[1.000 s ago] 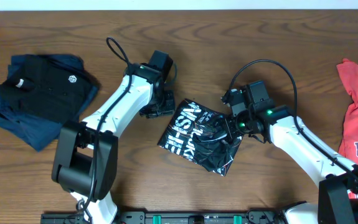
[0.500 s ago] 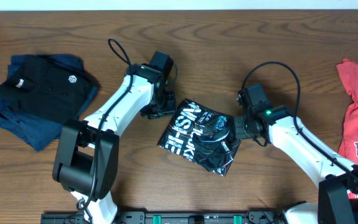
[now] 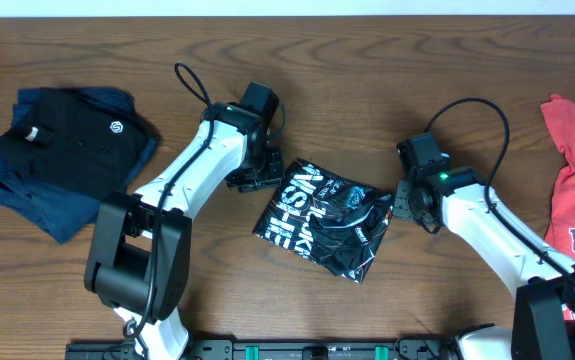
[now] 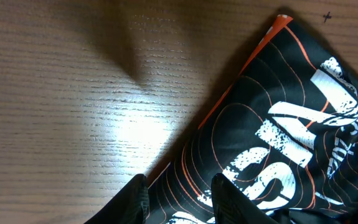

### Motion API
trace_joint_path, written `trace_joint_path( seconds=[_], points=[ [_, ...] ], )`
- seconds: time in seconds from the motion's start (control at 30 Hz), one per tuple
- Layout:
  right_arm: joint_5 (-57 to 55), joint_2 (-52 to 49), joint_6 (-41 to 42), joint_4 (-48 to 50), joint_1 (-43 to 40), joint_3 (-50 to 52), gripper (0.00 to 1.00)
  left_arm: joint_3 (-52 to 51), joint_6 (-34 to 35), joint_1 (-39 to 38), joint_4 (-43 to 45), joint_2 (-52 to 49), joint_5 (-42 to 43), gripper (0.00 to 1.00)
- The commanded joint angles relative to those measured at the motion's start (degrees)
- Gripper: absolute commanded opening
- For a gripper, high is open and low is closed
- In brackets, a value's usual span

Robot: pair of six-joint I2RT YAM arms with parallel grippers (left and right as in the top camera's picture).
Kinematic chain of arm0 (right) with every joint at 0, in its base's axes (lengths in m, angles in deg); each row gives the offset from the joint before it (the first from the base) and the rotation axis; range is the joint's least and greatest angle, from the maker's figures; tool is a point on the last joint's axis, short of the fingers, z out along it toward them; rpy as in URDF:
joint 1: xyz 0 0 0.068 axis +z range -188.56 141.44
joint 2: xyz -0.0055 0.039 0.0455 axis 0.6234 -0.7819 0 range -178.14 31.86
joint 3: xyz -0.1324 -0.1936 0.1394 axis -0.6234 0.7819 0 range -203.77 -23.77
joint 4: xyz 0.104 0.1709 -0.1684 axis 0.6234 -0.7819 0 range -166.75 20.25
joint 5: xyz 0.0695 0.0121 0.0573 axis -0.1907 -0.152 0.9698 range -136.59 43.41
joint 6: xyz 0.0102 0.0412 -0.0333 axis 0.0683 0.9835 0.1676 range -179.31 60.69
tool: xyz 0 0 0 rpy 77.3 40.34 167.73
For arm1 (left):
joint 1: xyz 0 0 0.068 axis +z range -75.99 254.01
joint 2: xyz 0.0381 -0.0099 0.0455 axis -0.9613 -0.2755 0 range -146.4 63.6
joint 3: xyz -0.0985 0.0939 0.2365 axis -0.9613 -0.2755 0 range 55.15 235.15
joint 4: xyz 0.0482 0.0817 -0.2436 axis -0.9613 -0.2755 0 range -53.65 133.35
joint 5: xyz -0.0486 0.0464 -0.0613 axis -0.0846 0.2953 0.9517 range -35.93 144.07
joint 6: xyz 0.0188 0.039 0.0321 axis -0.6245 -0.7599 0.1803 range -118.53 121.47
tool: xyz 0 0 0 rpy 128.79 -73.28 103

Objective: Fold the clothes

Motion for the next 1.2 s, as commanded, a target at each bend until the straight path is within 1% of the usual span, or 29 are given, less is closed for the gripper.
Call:
trace_joint_path(
  seconds=[0.0,0.13,0.2,0.23,0.27,0.3,0.33,0.4,0.43,0.5,0.57,0.63,0.7,0.87,1.0,1.17],
  points=[
    [7.9,1.8,-6.8,0.0,-0.1,-1.4,0.05,-0.4,-0.3,0.0,-0.2,-0.3,0.3,0.36],
    [16.9,7.1,-11.4,-0.4,-0.1,-2.1,0.08,-0.4,-0.3,0.0,-0.3,-0.3,0.3,0.36],
    [23.0,10.2,-16.3,0.1,-0.1,-2.1,0.12,-0.4,-0.3,0.0,-0.2,-0.3,0.3,0.36],
    [25.9,11.4,-18.8,0.4,0.0,-2.1,0.16,-0.4,-0.3,0.0,-0.1,-0.3,0.3,0.37],
    [28.6,12.3,-21.5,0.6,0.3,-2.1,0.23,-0.4,-0.3,0.0,0.1,-0.3,0.3,0.38],
    [30.4,12.8,-23.7,0.7,0.7,-2.1,0.29,-0.4,-0.2,0.0,0.3,-0.3,0.3,0.41],
    [31.0,12.8,-25.4,0.7,1.3,-2.1,0.33,-0.4,0.0,0.0,0.5,-0.3,0.3,0.42],
    [32.0,12.2,-27.8,0.5,2.6,-2.0,0.46,-0.4,0.2,0.0,0.6,-0.3,0.3,0.43],
    [32.7,11.7,-29.1,0.2,3.7,-1.9,0.51,-0.4,0.2,0.0,0.5,-0.3,0.3,0.43],
    [33.2,10.0,-31.1,0.0,6.0,-1.9,0.54,-0.4,0.1,0.0,0.5,-0.3,0.3,0.43],
    [32.9,7.9,-32.6,0.3,8.5,-1.9,0.55,-0.4,0.1,0.0,0.5,-0.3,0.3,0.43],
    [32.2,5.5,-32.5,1.4,10.6,-1.9,0.54,-0.4,0.1,0.0,0.5,-0.3,0.3,0.43],
    [32.2,3.2,-32.3,2.8,12.3,-1.9,0.49,-0.4,0.1,0.0,0.5,-0.3,0.3,0.44],
    [32.1,-0.8,-32.1,6.3,15.8,-1.9,0.49,-0.4,0.1,0.0,0.5,-0.3,0.3,0.45],
    [31.5,-2.3,-32.1,8.8,16.9,-1.9,0.49,-0.4,0.1,0.0,0.5,-0.3,0.3,0.45],
    [30.6,-3.9,-32.1,9.7,17.1,-1.9,0.48,-0.4,0.1,0.0,0.3,-0.3,0.3,0.45]
  ],
)
